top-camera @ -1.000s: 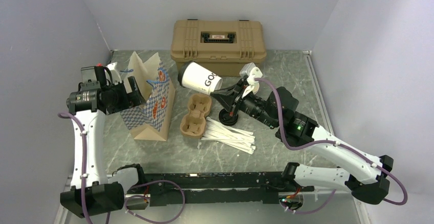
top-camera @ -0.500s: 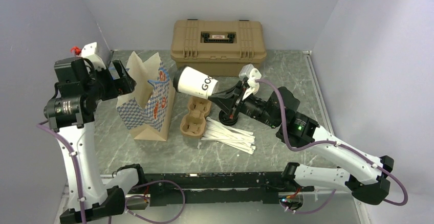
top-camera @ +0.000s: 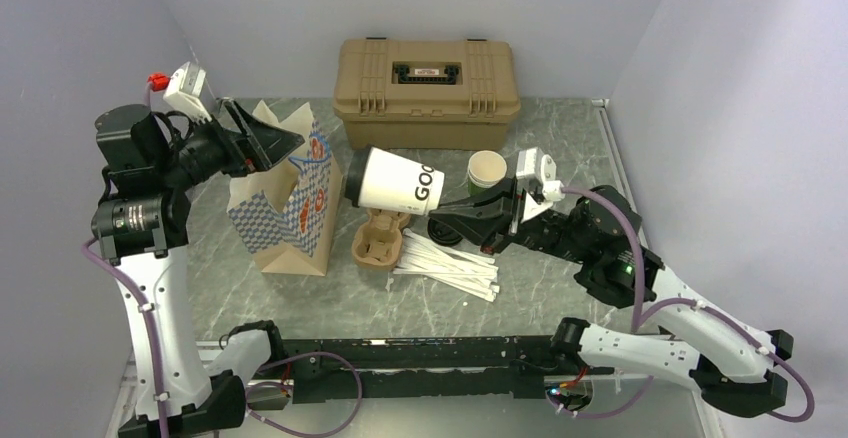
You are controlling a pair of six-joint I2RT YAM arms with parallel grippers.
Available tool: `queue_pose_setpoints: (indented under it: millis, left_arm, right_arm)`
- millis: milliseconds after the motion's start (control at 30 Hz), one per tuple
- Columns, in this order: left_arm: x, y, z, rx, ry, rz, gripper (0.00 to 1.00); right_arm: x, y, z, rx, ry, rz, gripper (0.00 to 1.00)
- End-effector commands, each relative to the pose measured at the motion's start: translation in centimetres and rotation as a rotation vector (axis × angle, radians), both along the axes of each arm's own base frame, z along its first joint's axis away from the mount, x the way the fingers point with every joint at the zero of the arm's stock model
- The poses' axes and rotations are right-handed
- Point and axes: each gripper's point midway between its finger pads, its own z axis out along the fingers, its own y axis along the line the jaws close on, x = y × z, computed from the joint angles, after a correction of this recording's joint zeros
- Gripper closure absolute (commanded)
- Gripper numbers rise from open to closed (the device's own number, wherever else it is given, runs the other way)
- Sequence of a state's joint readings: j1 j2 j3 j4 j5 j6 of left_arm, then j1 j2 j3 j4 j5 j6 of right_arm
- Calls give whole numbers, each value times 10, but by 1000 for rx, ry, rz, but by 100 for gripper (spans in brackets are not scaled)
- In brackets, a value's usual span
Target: Pack the takeout coffee
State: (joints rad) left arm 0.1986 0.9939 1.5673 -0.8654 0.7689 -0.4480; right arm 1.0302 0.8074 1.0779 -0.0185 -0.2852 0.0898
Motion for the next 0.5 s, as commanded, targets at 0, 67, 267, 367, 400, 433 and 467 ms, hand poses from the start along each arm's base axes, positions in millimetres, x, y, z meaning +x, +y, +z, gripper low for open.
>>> queue_pose_setpoints:
  millis: [0,67,267,367,400,433,467]
  left_arm:
    - [-26,-35,44,-128,-125,-252,1]
    - [-33,-41,49,-169,-124,-311,1]
    - [-47,-60,54,-270,-97,-465,1]
    - [-57,-70,63,-302,-111,-550,0]
    - [-60,-73,65,-313,-111,-578,1]
    - [-64,-75,67,-321,-108,-603,1]
    - [-67,-78,66,-333,-91,-623,1]
  right_arm:
    - [-22,-9,11,9,-98,82,100]
    - [-31,-13,12,5,-127,115,100]
    - [-46,-20,16,13,-156,169,100]
    - [-51,-21,21,34,-181,195,100]
    - [-52,-20,22,37,-185,201,100]
    - [-53,-19,23,40,-186,207,100]
    - [-53,-18,24,39,-186,212,100]
